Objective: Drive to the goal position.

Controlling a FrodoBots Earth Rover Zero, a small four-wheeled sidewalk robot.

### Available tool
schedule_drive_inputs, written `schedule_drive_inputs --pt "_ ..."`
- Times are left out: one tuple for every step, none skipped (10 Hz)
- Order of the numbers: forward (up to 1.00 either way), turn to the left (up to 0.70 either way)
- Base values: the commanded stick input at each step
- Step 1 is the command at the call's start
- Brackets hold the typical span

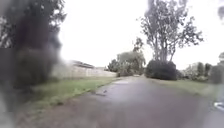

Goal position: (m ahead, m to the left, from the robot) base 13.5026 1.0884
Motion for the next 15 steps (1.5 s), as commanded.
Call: schedule_drive_inputs --pt "0.85 0.00" --pt "0.85 0.00" --pt "0.85 0.00" --pt "0.85 0.00" --pt "0.85 0.00" --pt "0.85 0.00" --pt "0.85 0.00" --pt "0.85 0.00" --pt "0.85 0.00" --pt "0.85 -0.21" --pt "0.85 -0.34" --pt "0.85 -0.34" --pt "0.85 -0.34" --pt "0.85 -0.34" --pt "0.85 -0.34"
